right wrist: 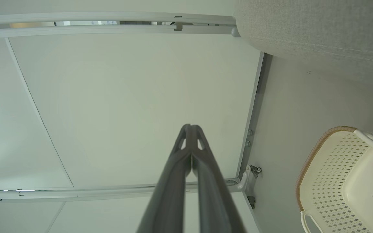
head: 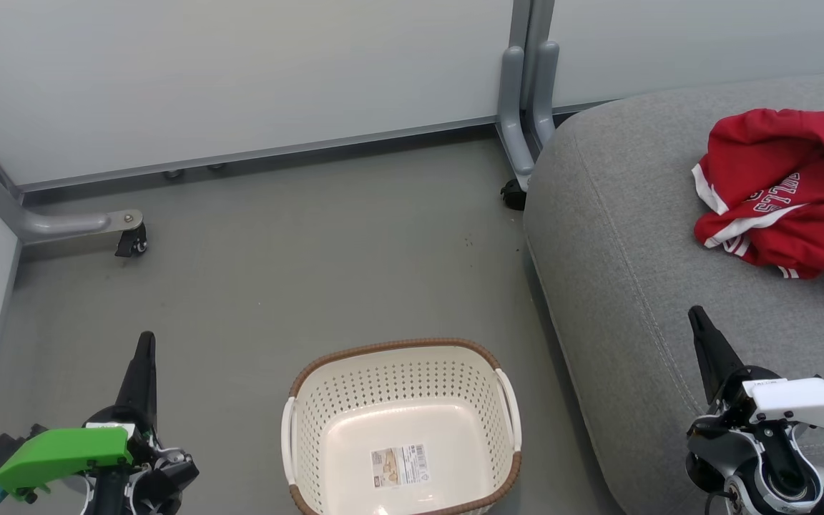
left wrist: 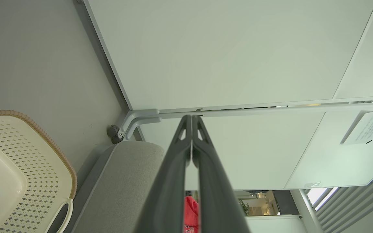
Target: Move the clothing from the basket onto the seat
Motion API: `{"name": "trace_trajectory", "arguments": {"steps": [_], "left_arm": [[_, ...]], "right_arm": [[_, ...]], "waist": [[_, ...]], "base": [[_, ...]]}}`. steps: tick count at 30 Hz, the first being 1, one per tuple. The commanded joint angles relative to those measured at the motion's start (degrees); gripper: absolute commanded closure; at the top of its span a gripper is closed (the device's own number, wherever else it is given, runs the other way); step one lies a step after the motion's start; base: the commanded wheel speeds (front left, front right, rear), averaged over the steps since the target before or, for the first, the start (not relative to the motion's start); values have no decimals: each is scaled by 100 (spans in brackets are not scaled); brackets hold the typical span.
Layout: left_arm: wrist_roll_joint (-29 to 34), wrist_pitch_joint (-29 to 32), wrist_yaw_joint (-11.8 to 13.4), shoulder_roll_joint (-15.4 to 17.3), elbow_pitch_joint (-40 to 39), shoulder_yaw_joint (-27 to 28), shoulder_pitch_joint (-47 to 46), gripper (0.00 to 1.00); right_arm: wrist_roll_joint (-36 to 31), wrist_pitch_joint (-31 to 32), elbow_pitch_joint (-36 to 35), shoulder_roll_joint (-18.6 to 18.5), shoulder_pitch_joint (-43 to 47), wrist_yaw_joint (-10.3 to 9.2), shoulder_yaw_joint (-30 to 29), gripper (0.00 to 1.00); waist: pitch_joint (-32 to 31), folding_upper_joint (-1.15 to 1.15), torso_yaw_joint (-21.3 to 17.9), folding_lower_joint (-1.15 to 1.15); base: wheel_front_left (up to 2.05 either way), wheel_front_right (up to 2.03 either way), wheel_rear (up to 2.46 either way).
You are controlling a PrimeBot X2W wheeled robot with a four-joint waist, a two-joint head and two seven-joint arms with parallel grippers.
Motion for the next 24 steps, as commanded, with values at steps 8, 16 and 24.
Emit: {"name": "trace_trajectory", "arguments": {"steps": [8,16,24], "left_arm": [[-184,74,-53,1,41,78,-147,100],[-155,90,-52,-19,42,96,-146,100],[-133,112,-52,-33,44,110,-148,100]], "right_arm": [[203,85,40,7,-94,2,-42,100],[177,104,41,22,-95,2,-60,100],[162,114,43,34,-96,2,-79,100]], "waist": [[15,0,-7,0],[15,0,-7,0],[15,0,-7,0]], "base": [[0,0,0],[0,0,0],[0,0,0]]}}
